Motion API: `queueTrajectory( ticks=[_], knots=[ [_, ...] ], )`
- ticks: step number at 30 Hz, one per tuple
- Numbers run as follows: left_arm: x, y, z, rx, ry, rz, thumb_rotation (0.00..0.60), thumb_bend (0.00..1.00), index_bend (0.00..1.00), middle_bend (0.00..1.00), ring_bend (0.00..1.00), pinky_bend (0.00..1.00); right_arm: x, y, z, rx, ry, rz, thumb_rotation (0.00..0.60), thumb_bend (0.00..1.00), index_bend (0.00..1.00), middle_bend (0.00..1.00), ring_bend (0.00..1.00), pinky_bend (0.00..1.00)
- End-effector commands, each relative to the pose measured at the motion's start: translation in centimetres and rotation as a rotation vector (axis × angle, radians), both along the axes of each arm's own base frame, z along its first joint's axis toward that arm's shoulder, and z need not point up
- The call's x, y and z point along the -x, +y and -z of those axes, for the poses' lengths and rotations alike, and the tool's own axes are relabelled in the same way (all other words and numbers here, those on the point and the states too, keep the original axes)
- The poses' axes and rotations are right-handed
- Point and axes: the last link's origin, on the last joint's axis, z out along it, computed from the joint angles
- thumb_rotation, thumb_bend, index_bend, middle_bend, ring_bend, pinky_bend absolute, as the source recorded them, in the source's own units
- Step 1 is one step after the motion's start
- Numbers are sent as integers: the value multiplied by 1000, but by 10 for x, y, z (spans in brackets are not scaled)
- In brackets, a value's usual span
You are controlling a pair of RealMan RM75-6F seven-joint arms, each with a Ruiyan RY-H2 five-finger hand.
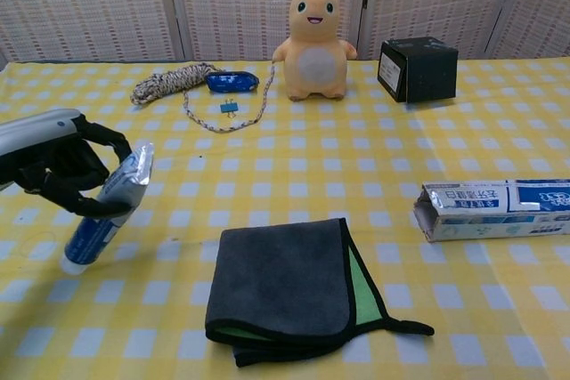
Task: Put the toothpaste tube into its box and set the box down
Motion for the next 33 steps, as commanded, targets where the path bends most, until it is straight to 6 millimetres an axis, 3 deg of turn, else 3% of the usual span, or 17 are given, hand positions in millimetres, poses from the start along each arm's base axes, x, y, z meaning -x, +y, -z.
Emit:
queueTrajectory(
  ticks=[1, 10, 21, 33],
  knots=[
    [-7, -8, -12, 51, -94, -9, 600, 424, 848, 1000, 1000, 1000, -6, -9, 6, -5, 4, 6, 600, 325, 121, 56, 88, 0],
    [-14, -15, -29, 64, -122, 28, 600, 424, 848, 1000, 1000, 1000, -24, -30, 37, -99, 84, 29, 600, 326, 137, 78, 100, 0],
    [-12, -14, -39, 59, -131, 27, 600, 439, 848, 1000, 1000, 1000, -23, -51, 81, -158, 122, 40, 600, 326, 243, 151, 146, 0],
    [-10, -13, -47, 53, -136, 20, 600, 441, 848, 1000, 1000, 1000, -21, -56, 99, -164, 106, 55, 600, 326, 273, 179, 170, 2]
  ],
)
